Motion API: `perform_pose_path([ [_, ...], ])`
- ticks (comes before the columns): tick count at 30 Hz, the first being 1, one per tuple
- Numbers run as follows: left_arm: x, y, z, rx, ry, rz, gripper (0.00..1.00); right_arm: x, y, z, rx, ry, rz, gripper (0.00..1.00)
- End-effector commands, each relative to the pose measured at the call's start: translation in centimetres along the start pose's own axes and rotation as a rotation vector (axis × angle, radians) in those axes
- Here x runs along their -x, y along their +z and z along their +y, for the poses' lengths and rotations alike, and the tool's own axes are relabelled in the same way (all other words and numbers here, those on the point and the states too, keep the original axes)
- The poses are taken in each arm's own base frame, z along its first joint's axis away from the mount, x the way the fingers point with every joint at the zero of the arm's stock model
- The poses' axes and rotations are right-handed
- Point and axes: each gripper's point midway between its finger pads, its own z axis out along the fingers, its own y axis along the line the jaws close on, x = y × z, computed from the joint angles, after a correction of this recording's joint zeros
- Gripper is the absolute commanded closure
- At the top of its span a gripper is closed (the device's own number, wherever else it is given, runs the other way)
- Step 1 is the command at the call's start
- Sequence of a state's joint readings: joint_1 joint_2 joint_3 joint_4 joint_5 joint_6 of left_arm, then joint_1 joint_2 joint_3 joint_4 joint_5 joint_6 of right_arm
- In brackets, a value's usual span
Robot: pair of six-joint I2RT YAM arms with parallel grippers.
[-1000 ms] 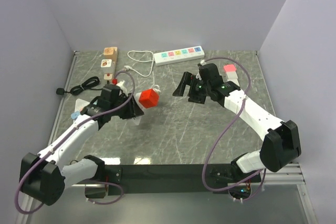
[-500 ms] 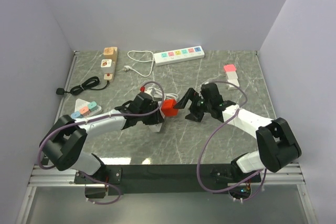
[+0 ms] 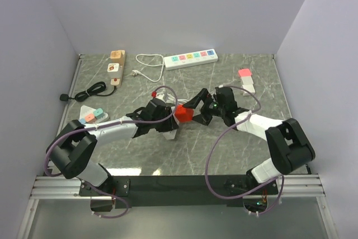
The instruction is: Pull the plug off the socket
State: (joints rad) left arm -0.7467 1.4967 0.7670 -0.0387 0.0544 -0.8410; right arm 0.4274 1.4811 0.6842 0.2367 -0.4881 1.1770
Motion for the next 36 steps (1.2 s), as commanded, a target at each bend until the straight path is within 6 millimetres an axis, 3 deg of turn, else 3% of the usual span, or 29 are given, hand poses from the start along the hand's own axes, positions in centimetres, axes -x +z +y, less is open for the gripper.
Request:
perform_pose_path([
  [1, 2.6, -0.4, -3.6, -0.098, -0.015, -0.072, 0.99, 0.8, 0.5, 1.0, -0.014, -0.032, 0.001, 0.00],
  [8, 2.8, -0.5, -4.9, -0.122, 0.007, -0.065, 0.99, 1.0, 1.8, 1.6, -0.027, -0.060, 0.023, 0.00],
  [14, 3.0, -0.4, -5.4, -0.129, 0.003, -0.071, 1.00, 0.1, 3.2, 1.4, -0.047, -0.075, 0.083, 0.14],
  [16, 3.4, -0.3, -5.6, -0.128, 0.006, -0.076, 1.00, -0.5, 3.4, 1.1, -0.042, -0.072, 0.106, 0.28],
  [17, 3.5, -0.3, -5.6, -0.124, 0.011, -0.080, 0.99, -0.6, 3.4, 1.1, -0.037, -0.070, 0.110, 0.43],
  [19, 3.7, -0.1, -5.5, -0.114, 0.008, -0.085, 0.99, -0.9, 3.3, 0.9, -0.040, -0.067, 0.120, 0.64],
  [20, 3.9, 0.0, -5.4, -0.107, 0.010, -0.093, 1.00, -0.9, 3.2, 0.8, -0.048, -0.069, 0.122, 0.85],
  [22, 3.4, 0.2, -4.4, -0.071, 0.006, -0.078, 1.00, -0.9, 2.8, 0.7, -0.073, -0.081, 0.122, 0.99],
  [26, 3.0, 0.9, -2.8, -0.032, 0.002, -0.071, 1.00, -0.6, 2.0, 1.0, -0.087, -0.103, 0.171, 1.00],
  [31, 2.1, 0.8, 1.1, 0.033, -0.032, -0.057, 1.00, 2.2, 0.2, 0.6, -0.098, -0.138, 0.235, 1.00],
  [32, 2.3, 0.8, 1.0, 0.017, -0.037, -0.073, 1.00, 3.6, -0.6, 0.5, -0.084, -0.125, 0.225, 1.00],
  [36, 1.7, 0.9, 1.8, 0.017, -0.058, -0.062, 1.00, 4.8, -1.4, 0.2, -0.062, -0.103, 0.203, 1.00],
])
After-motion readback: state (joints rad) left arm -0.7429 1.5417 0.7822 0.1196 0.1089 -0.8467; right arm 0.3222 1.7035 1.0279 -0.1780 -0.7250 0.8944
